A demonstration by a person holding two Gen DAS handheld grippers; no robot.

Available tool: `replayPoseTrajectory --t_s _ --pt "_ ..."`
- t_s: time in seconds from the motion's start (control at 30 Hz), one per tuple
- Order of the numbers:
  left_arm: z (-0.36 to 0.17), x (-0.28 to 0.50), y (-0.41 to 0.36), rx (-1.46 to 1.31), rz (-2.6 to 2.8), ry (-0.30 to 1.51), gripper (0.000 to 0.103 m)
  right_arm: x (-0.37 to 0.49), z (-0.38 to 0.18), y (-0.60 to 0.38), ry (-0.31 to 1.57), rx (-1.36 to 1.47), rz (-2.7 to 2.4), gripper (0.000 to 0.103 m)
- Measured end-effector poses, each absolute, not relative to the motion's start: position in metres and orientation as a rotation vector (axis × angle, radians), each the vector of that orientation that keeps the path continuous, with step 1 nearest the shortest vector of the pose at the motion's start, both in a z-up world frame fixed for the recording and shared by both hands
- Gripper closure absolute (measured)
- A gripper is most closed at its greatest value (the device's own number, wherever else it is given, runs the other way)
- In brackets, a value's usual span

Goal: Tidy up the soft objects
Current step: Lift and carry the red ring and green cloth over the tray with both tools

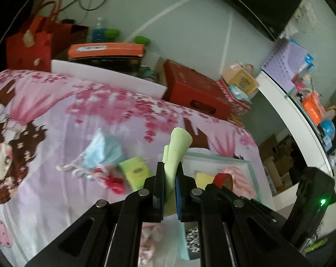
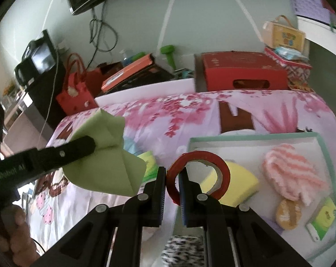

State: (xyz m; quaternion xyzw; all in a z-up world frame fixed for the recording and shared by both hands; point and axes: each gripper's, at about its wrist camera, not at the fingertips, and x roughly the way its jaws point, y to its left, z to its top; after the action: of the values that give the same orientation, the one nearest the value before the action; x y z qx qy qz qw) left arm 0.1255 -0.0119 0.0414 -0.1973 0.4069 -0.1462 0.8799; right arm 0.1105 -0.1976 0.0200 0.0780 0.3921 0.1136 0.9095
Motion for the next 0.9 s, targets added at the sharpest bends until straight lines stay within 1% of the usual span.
replayPoseTrajectory --t_s 0.17,0.3,0.57,0.9 --pt "0.040 0.130 -0.037 -0.394 -0.371 0.839 0.095 0.107 0.029 -0.239 0.781 0.202 0.131 0.091" --pt "0.040 0.132 -0.057 -0.373 -0.416 0.832 0.095 0.104 0.027 -0.281 0.788 0.280 0.038 0.091" --pt "0.038 0.132 -0.083 -0.359 -0.490 0.826 0.095 0.095 0.025 -0.338 0.788 0.339 -0.123 0.091" --pt "0.030 0.125 -0.129 -0.317 -0.609 0.859 0.095 0.084 0.017 -0.373 0.818 0.373 -0.226 0.091"
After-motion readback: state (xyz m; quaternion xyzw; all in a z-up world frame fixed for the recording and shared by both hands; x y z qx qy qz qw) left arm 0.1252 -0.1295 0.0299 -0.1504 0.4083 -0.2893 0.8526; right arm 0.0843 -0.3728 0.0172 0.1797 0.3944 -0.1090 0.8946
